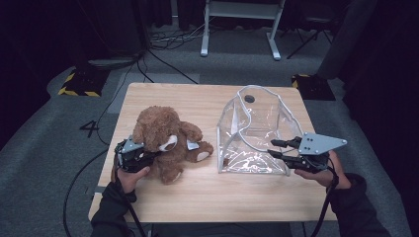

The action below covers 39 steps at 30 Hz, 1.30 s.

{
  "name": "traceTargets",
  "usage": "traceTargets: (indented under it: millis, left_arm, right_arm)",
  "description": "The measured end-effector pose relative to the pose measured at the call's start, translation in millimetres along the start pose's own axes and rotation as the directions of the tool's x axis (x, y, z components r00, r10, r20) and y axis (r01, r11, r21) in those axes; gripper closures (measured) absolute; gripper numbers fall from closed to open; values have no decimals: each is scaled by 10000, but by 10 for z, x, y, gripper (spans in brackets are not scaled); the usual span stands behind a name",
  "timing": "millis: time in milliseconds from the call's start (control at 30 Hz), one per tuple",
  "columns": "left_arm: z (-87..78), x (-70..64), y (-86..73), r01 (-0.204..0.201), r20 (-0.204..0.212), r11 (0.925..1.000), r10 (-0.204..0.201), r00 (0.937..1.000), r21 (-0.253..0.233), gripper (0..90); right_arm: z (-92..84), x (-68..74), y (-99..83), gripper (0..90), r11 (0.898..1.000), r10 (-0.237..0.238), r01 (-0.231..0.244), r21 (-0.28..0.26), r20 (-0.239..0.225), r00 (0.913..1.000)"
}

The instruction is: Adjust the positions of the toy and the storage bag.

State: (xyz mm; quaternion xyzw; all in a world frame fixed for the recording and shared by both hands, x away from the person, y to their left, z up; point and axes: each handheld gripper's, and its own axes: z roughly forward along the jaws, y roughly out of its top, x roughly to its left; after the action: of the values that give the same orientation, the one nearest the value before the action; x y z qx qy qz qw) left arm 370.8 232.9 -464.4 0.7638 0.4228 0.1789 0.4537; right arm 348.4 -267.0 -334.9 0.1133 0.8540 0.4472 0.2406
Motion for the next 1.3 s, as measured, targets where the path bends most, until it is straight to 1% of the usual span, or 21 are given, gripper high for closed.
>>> traceTargets:
  millis: [100, 233, 300, 333, 367, 433, 533, 600, 633, 667, 700, 733, 767, 933, 967, 1000, 1033, 1067, 1167, 1200, 1300]
  left_arm:
    - [2, -2, 2, -61, 33, 10000, 61, 10000, 24, 664]
    - [3, -2, 2, -64, 45, 10000, 64, 10000, 24, 664]
    - [3, -2, 2, -62, 51, 10000, 62, 10000, 18, 664]
    - [3, -2, 2, -68, 50, 10000, 67, 10000, 19, 664]
    - [3, -4, 2, -78, 51, 10000, 78, 10000, 22, 664]
    - [3, -4, 2, -78, 66, 10000, 77, 9999, 25, 663]
    - [3, -3, 1, -83, 93, 10000, 83, 9999, 31, 663]
    - [3, -1, 1, -79, 95, 10000, 79, 9999, 26, 663]
    - [4, -1, 1, -89, 99, 10000, 89, 9999, 28, 663]
    - [4, -1, 1, -89, 99, 10000, 89, 9999, 28, 663]
    - [3, 0, 1, -89, 110, 10000, 89, 9999, 31, 663]
    - [3, 0, 1, -101, 105, 9999, 101, 9999, 34, 663]
    - [3, 0, 0, -101, 105, 9999, 101, 9999, 30, 663]
    - [6, -1, 1, -114, 109, 9999, 113, 9999, 29, 663]
    - [8, -2, 2, -123, 114, 9999, 122, 9999, 31, 663]
    - [8, -2, 2, -123, 114, 9999, 122, 9999, 31, 663]
    - [10, -3, 2, -124, 111, 9999, 124, 9999, 29, 663]
    - [11, -3, 3, -135, 114, 9999, 134, 9998, 29, 663]
    - [12, -1, 2, -148, 119, 9999, 147, 9998, 27, 663]
    - [12, -1, 1, -152, 123, 9999, 151, 9998, 25, 662]
    - [11, -1, 1, -173, 125, 9998, 173, 9998, 26, 662]
  right_arm:
    - [-38, -58, 14, 602, 9995, 243, -241, -225, 69, 9997]
    - [-94, -78, 49, 565, 9989, 255, -246, -391, 212, 9995]
    - [-138, -129, 81, 540, 9991, 306, -287, -319, 596, 9978]
    - [-138, -129, 81, 540, 9991, 306, -287, -319, 596, 9978]
    - [-159, -200, 87, 512, 9990, 403, -378, -255, 1037, 9938]
    - [-164, -232, 85, 504, 9986, 502, -477, -232, 1195, 9916]
    - [-162, -370, 53, 469, 9970, 756, -779, 43, 1930, 9783]
    - [-154, -477, 4, 434, 9931, 1114, -1168, 98, 2322, 9663]
    - [-136, -574, -55, 415, 9886, 1342, -1475, 290, 2710, 9532]
    - [-136, -574, -55, 415, 9886, 1342, -1475, 290, 2710, 9532]
    - [-129, -670, -134, 400, 9816, 1740, -1891, 264, 2845, 9428]
    - [-129, -670, -134, 400, 9816, 1740, -1891, 264, 2845, 9428]
    - [-129, -711, -175, 396, 9782, 1897, -2062, 269, 2899, 9380]
    - [-146, -852, -364, 370, 9585, 2616, -2840, 236, 3230, 9096]
    - [-152, -888, -423, 362, 9493, 2959, -3142, 67, 3177, 9008]
    - [-152, -888, -423, 362, 9493, 2959, -3142, 67, 3177, 9008]
    - [-155, -900, -444, 357, 9448, 3123, -3277, -29, 3103, 8979]
    - [-150, -916, -471, 356, 9383, 3303, -3458, -57, 3118, 8909]
    - [-137, -923, -484, 355, 9363, 3360, -3511, -56, 3045, 8913]
    - [-122, -931, -491, 348, 9324, 3468, -3614, -90, 3041, 8873]
    - [-122, -930, -487, 342, 9324, 3487, -3611, -157, 3019, 8873]
